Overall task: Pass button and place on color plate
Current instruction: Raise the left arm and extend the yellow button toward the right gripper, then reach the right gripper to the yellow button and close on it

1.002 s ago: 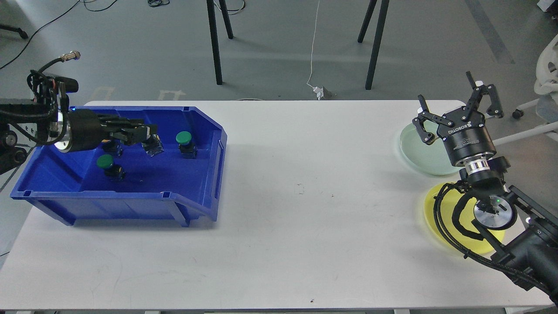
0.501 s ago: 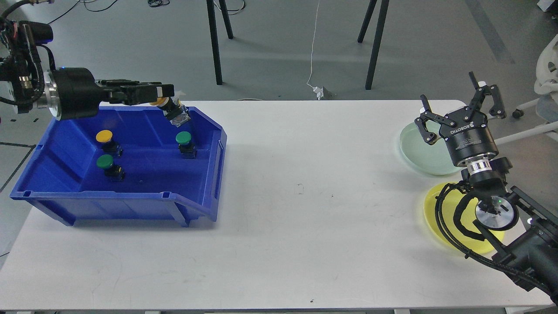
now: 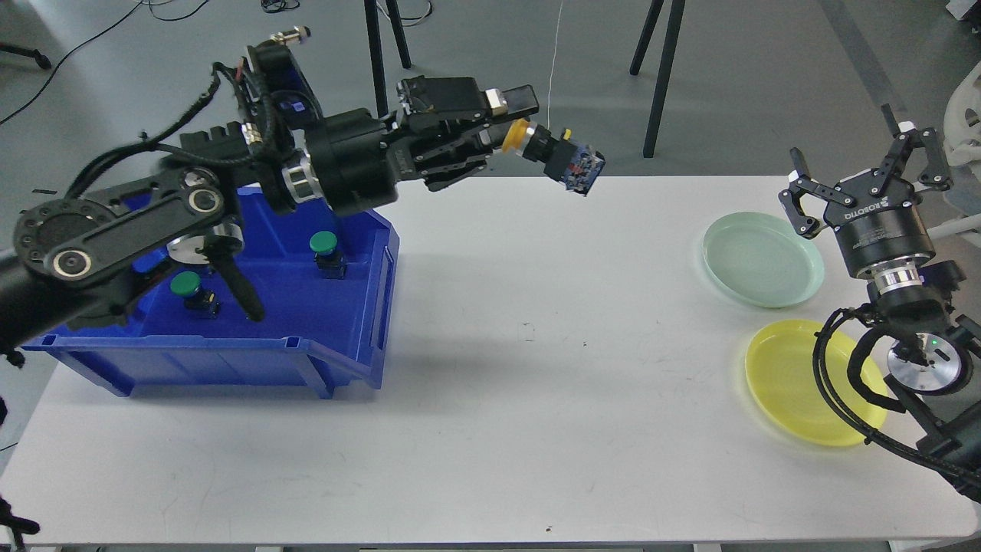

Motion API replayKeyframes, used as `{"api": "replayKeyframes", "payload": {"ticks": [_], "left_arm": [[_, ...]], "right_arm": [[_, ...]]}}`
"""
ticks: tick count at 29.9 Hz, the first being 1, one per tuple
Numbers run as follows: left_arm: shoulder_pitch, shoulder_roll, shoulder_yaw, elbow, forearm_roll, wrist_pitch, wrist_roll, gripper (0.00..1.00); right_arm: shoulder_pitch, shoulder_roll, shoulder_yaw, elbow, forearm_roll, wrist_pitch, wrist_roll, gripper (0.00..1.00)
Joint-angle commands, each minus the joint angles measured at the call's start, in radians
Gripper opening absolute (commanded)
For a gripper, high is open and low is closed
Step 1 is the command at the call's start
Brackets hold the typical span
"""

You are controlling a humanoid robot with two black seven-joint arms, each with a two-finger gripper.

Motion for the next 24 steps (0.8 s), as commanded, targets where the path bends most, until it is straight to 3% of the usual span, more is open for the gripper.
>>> {"api": "replayKeyframes", "payload": {"ticks": [1, 7, 14, 24], "left_arm": [[0.045, -0.169, -0.027, 0.105, -0.004, 0.010, 0.000, 0.41], [0.067, -0.237, -0.056, 0.178, -0.012, 0.012, 0.000, 0.41], [0.079, -0.237, -0.064, 0.179, -0.032, 0.024, 0.000, 0.41], [0.079, -0.240, -0.066, 0.179, -0.052, 0.042, 0.000, 0.41]], "right_arm": [[-0.003, -0.076, 0.000, 0.042, -0.131, 0.000, 0.000, 1.00], [-0.052, -0.174, 0.061, 0.221, -0.415, 0.000, 0.000, 1.00], [-0.069, -0.165, 0.161, 0.402, -0.844, 0.000, 0.000, 1.00], [-0.105, -0.152, 0.138, 0.593, -1.041, -0.028, 0.000, 1.00]]}}
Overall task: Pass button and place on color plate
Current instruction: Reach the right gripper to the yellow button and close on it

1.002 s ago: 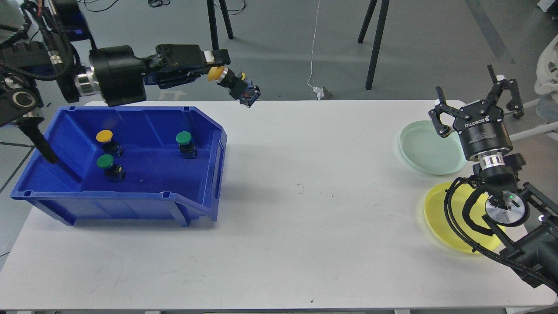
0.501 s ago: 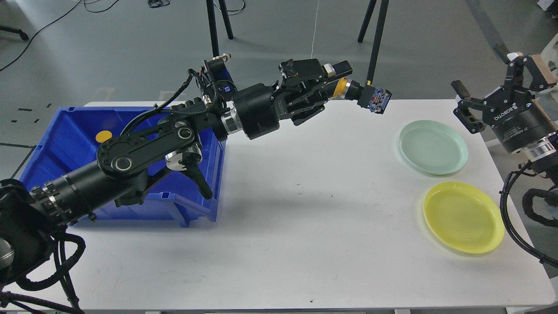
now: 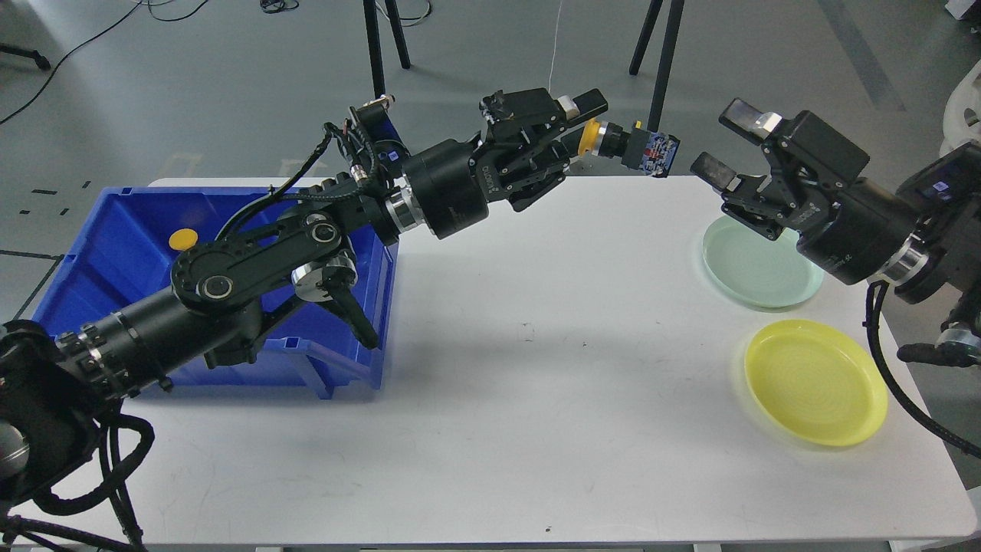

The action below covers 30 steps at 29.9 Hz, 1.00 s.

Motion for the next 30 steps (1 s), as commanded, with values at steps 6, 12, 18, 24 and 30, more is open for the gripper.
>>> {"api": "replayKeyframes", "payload": {"ticks": [6, 12, 18, 24, 30], "left_arm": [[0.000, -0.001, 0.001, 0.000, -0.001, 0.000, 0.000, 0.41], [0.000, -0.001, 0.001, 0.001, -0.001, -0.003, 0.000, 0.42], [0.000, -0.003, -0.001, 0.008, -0.001, -0.003, 0.000, 0.41], [0.000, -0.004, -0.001, 0.008, -0.001, -0.006, 0.000, 0.42], [0.000, -0.003, -0.001, 0.008, -0.001, -0.012, 0.000, 0.42]], "right_arm": [[-0.002, 0.043, -0.008, 0.040, -0.096, -0.050, 0.000, 0.99], [0.012, 0.083, -0.011, 0.040, -0.116, -0.050, 0.000, 0.98], [0.044, 0.093, -0.039, 0.037, -0.190, -0.058, 0.000, 0.95], [0.103, 0.085, -0.090, 0.034, -0.198, -0.103, 0.000, 0.92], [0.129, 0.088, -0.108, 0.028, -0.250, -0.110, 0.000, 0.80]]}}
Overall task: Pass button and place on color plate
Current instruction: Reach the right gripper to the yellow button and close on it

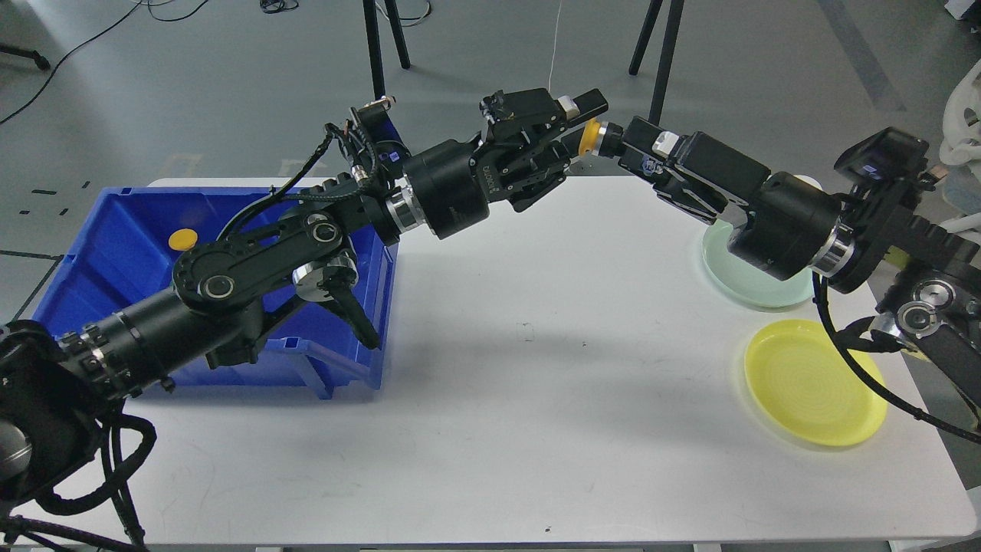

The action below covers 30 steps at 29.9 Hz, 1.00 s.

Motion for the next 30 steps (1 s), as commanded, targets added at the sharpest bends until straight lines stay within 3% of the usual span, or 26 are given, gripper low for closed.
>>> {"api": "replayKeyframes", "payload": {"ticks": [1, 13, 30], "left_arm": [[0.000, 0.001, 0.000, 0.000, 0.000, -0.005, 0.000, 0.42], [0.000, 0.003, 0.000, 0.000, 0.000, -0.009, 0.000, 0.42], [0.000, 0.003, -0.002, 0.006, -0.029, -0.008, 0.000, 0.42]], "right_arm": [[0.017, 0.002, -0.022, -0.006, -0.026, -0.015, 0.000, 0.78], [0.033, 0.008, -0.040, -0.032, -0.024, -0.049, 0.000, 0.63], [0.018, -0.005, -0.036, -0.014, -0.016, -0.049, 0.000, 0.60]]}}
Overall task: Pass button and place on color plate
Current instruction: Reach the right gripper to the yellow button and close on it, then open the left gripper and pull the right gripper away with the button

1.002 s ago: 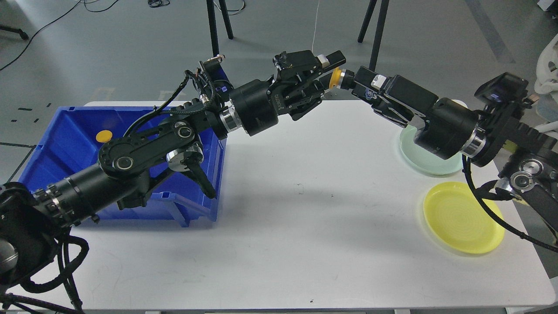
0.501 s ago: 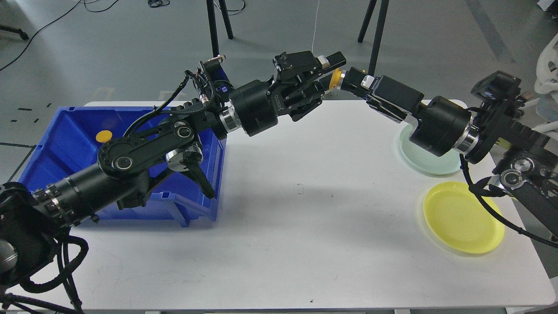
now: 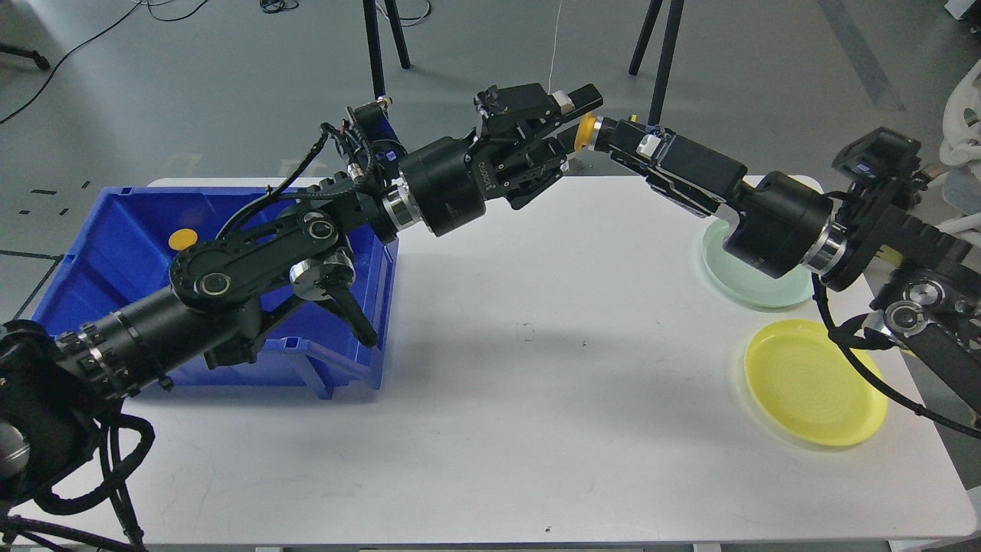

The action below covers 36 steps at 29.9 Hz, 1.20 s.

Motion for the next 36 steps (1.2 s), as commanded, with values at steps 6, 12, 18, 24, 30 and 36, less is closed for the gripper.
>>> {"api": "replayKeyframes", "payload": {"ticks": [6, 12, 18, 24, 30, 36], "left_arm": [[0.000, 0.001, 0.000, 0.001, -0.001, -0.002, 0.000, 0.42], [0.000, 0.001, 0.000, 0.001, 0.000, -0.002, 0.000, 0.42], [0.000, 0.001, 0.000, 0.001, 0.000, -0.003, 0.000, 0.42], [0.002, 0.001, 0.000, 0.001, 0.000, -0.002, 0.000, 0.44], [0.002, -0.002, 0.000, 0.001, -0.001, 0.009, 0.000, 0.56], [0.012, -0.005, -0.026, 0.001, -0.003, 0.012, 0.000, 0.68]], "right_arm": [[-0.003, -0.002, 0.000, 0.004, 0.000, 0.000, 0.000, 0.46], [-0.003, -0.002, 0.000, 0.004, 0.000, 0.000, 0.000, 0.25], [-0.005, -0.002, 0.000, 0.004, 0.000, 0.000, 0.000, 0.16], [-0.011, -0.002, 0.000, 0.004, 0.000, 0.000, 0.000, 0.13], [-0.011, 0.001, 0.000, 0.004, 0.000, 0.000, 0.000, 0.12], [-0.011, 0.009, 0.000, 0.004, 0.000, 0.000, 0.000, 0.11]]}}
